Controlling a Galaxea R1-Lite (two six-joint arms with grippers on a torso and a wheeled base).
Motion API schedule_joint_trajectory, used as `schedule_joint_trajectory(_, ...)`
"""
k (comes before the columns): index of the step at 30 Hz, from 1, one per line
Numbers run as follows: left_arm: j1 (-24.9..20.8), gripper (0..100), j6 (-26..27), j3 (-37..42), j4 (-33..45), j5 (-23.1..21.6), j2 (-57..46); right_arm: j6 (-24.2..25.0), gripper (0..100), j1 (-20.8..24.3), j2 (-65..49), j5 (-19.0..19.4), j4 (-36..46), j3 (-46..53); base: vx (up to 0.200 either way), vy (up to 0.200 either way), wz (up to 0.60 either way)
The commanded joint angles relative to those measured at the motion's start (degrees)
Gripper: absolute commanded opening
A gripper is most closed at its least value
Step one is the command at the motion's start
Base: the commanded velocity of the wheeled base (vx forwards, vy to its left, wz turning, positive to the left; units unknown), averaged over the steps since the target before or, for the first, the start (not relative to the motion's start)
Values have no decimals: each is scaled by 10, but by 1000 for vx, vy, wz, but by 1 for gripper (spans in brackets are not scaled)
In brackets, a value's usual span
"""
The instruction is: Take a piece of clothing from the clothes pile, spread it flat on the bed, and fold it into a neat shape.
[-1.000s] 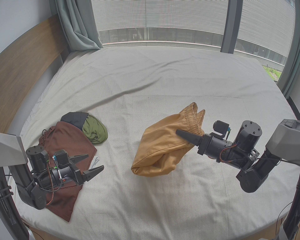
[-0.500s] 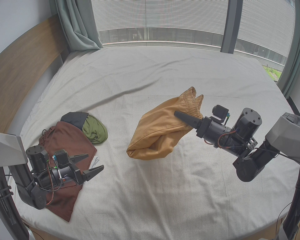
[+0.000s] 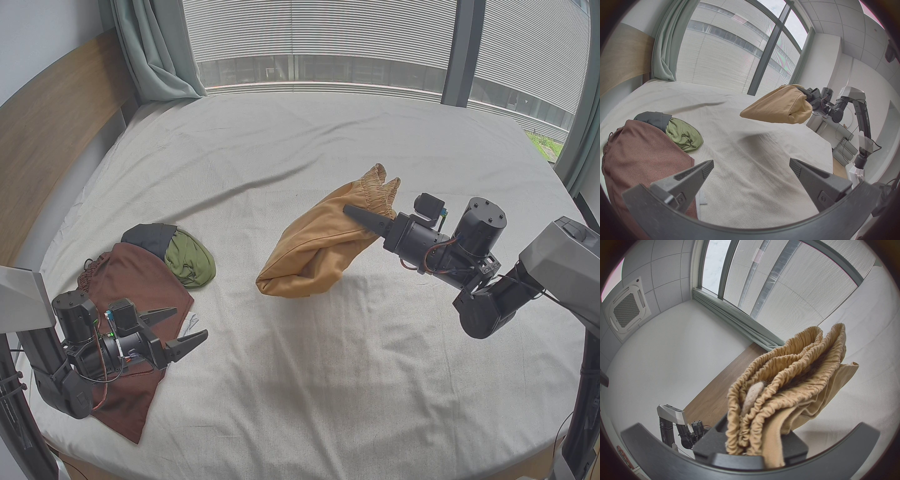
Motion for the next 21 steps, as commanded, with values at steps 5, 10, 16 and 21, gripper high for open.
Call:
schedule_joint_trajectory(5, -1, 100, 0, 0, 0, 0, 1, 1, 0, -9, 45, 0, 27, -62, 0, 0, 0)
schedule_joint_trajectory(10, -1, 100, 0, -1, 0, 0, 1, 16, 0, -26, 83, 1, 37, -109, 0, 0, 0)
schedule_joint_trajectory(16, -1, 100, 0, -1, 1, 0, 5, 16, 0, -30, 120, 1, 51, -145, 0, 0, 0)
schedule_joint_trajectory(21, -1, 100, 0, 0, 0, 0, 5, 16, 0, -29, 151, 1, 48, -148, 0, 0, 0)
